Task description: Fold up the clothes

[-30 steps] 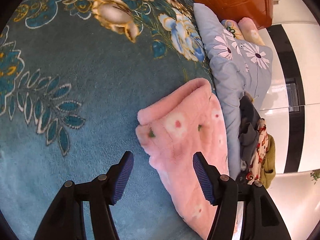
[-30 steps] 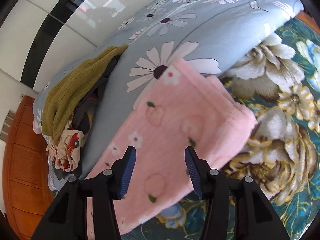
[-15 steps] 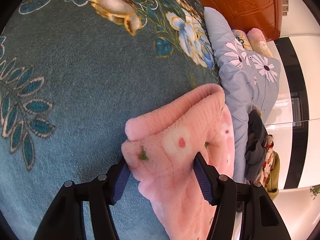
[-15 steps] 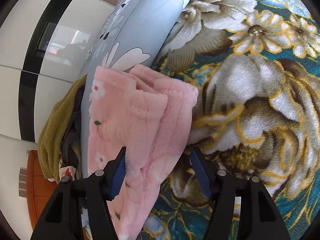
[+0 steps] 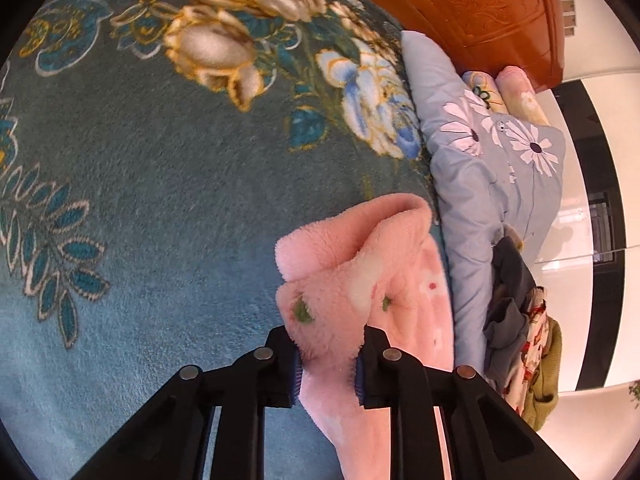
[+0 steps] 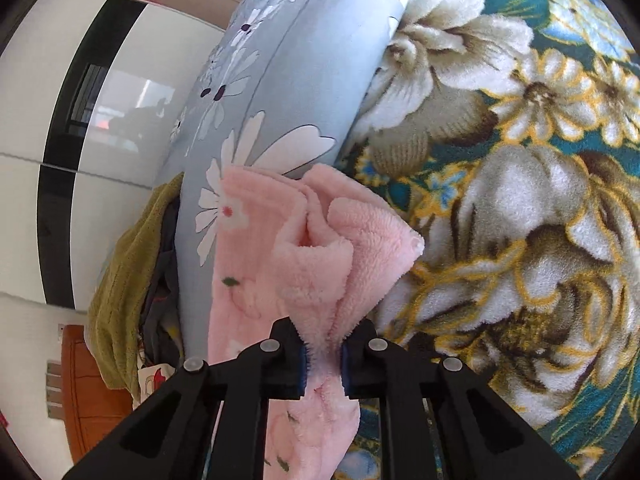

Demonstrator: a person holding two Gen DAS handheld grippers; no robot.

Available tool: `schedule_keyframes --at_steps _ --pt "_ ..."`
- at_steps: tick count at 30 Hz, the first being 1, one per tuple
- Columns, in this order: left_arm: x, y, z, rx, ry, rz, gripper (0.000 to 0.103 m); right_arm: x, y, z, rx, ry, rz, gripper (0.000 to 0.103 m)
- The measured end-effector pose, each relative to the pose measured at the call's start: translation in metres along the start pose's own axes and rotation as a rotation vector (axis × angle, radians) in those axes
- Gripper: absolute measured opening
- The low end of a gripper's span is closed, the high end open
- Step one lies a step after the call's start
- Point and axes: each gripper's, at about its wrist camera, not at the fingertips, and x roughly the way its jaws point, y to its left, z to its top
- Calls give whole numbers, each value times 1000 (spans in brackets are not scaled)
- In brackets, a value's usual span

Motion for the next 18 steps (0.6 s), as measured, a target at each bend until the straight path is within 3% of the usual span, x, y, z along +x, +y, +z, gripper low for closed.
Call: schedule_keyframes --at_steps 5,9,12,16,18 --pt "-55 -55 22 187 -41 -136 20 -40 61 0 -160 -1 179 12" --pt "-111 -51 26 320 -108 -171 20 -80 77 -14 -276 -10 290 12" --pt "-120 1 26 304 -86 -80 20 -77 30 -31 -238 37 216 12" --pt "-85 102 15 116 30 141 20 -52 -58 -55 -130 142 39 12" --pt "-79 133 4 24 29 125 20 -40 -87 -65 -64 165 -13 12"
